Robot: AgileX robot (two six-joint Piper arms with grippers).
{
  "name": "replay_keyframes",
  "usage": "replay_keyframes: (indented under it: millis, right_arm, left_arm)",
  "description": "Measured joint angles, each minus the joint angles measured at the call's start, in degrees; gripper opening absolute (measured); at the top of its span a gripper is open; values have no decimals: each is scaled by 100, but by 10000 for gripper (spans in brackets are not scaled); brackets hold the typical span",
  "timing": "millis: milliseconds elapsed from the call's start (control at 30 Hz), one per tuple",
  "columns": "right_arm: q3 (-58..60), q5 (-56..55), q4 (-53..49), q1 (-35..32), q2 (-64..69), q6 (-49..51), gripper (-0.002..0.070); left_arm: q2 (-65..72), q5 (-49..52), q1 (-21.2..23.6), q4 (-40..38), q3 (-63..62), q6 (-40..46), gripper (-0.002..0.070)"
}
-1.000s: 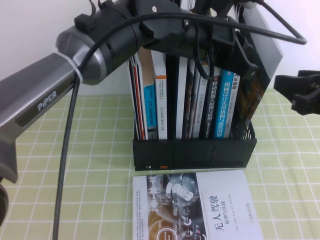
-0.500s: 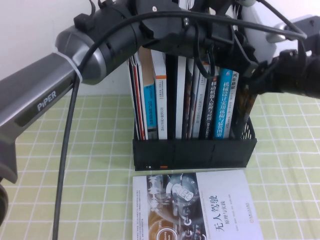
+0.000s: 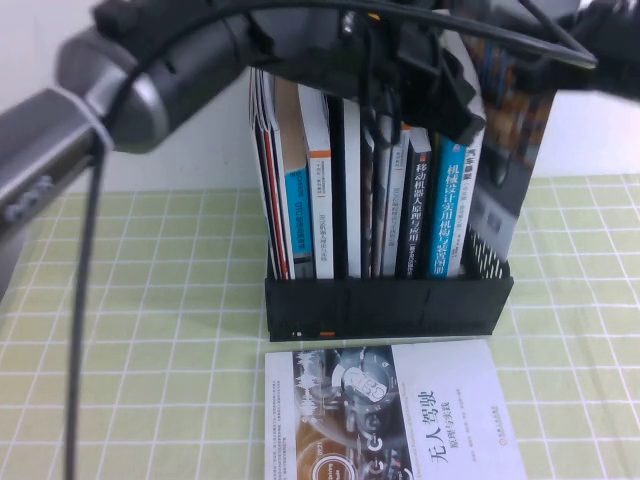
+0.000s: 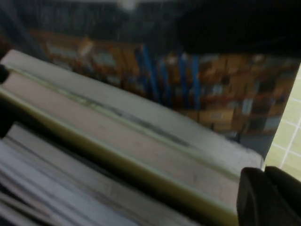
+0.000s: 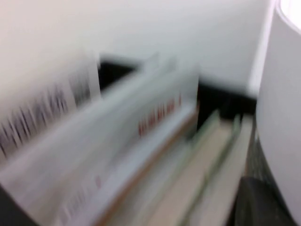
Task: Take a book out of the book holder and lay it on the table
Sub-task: Pick up the right side book from the book shelf
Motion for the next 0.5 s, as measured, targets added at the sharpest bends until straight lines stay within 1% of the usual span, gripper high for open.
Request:
replay_keyframes:
  millis: [167,233,367,433,500]
  right_arm:
    - [-157,-5,0,0,-793,12,15]
    - [-166,261,0,0,-1159,98,14]
    - [-217,1464,-26,0,-1708,301,14]
    - [-230,2157,-131,0,-1899,487,14]
    - [-252,2915,-370,0,-2049,789,14]
  left_arm:
    - [-729,288,46,551,41,-246,-3]
    - [-1080,448,46,701,41,-386,-3]
    - [-1814,749,46,1204,41,-523,-3]
    - [-2168,864,46,1587,41,-757,-3]
    - [-2505,984,46,2096,41,-1176,-3]
